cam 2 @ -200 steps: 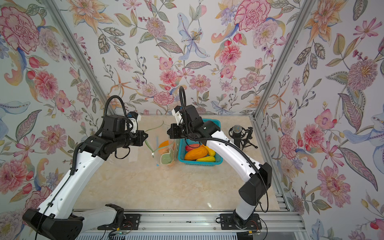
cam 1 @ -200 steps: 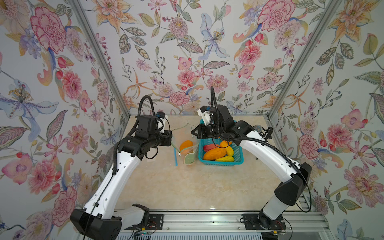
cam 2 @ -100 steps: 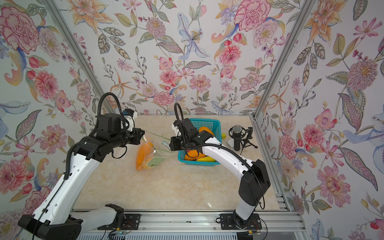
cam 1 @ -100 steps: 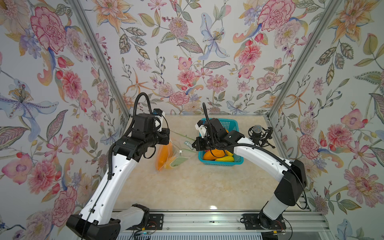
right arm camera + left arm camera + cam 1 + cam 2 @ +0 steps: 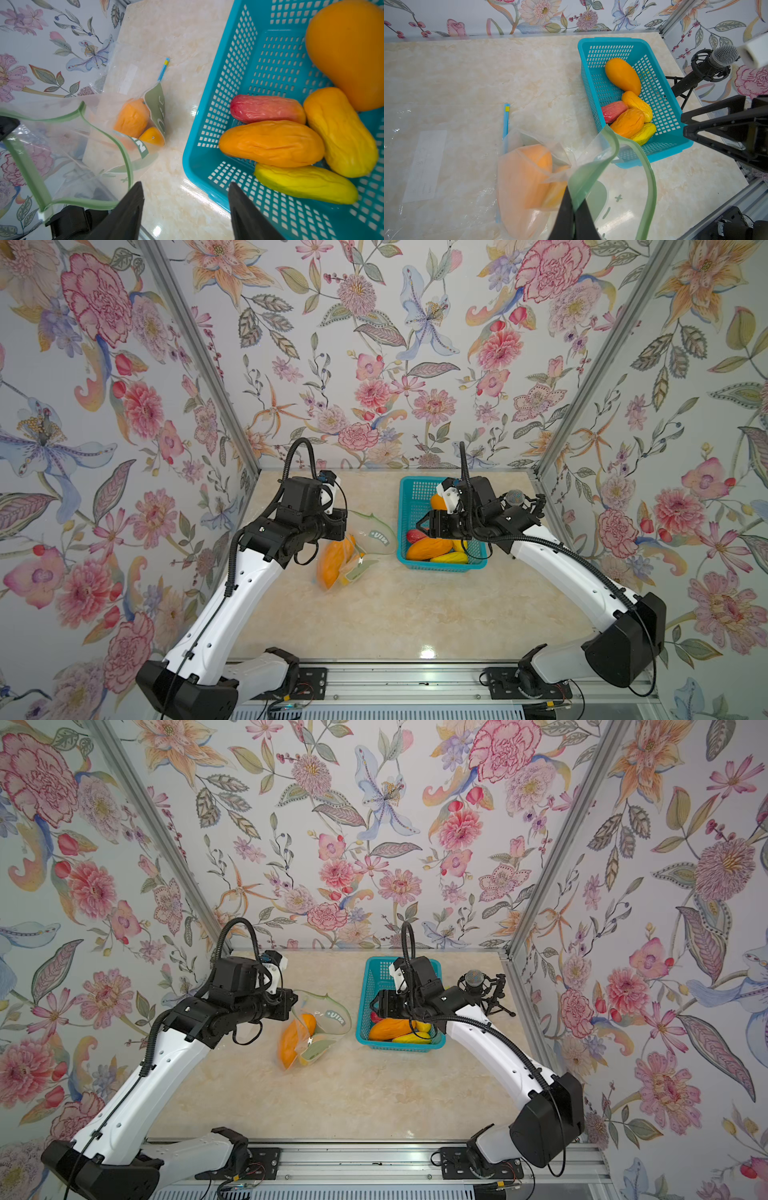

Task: Place the mango in a zip-top bag and seal the zipper
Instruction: Pick up the mango from the basket.

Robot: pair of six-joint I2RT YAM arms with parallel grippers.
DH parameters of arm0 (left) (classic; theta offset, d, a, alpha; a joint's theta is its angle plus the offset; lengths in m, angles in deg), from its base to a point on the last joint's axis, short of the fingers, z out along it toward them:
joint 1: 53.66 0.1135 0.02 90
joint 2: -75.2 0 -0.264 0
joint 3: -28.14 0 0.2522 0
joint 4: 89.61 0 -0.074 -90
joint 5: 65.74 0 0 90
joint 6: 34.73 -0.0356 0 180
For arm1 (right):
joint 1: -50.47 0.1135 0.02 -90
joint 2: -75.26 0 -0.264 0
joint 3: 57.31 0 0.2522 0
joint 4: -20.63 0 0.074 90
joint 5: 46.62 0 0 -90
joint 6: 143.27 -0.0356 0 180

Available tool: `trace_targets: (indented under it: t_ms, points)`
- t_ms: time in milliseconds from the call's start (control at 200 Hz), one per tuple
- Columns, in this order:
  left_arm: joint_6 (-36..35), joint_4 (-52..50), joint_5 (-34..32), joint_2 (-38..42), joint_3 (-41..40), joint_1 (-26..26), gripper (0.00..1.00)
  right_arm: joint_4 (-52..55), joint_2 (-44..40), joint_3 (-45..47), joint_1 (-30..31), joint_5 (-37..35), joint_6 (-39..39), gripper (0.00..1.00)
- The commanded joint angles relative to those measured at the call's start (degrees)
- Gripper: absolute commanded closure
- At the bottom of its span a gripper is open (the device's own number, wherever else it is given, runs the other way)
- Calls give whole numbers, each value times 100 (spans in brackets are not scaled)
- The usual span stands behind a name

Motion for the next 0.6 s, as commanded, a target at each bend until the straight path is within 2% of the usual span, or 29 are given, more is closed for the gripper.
trace_targets:
  t_ms: [0, 190, 285, 405, 595]
  points:
    - [62, 120, -154, 62, -46, -54, 100, 880, 130, -174, -299, -687, 325, 35]
    - [53, 125, -172, 61, -51, -62, 100, 1622, 987, -815, -542, -1905, 967, 34]
    - [49, 143, -168, 81, -51, -61, 100, 1445, 1388, -1016, -688, -2100, 1189, 34]
    - [40, 112, -164, 77, -48, -63, 100, 1198, 2008, -1445, -807, -2297, 1494, 24]
    - [60, 129, -138, 117, -51, -60, 100, 1066, 3224, -2435, -1057, -2354, 1889, 21]
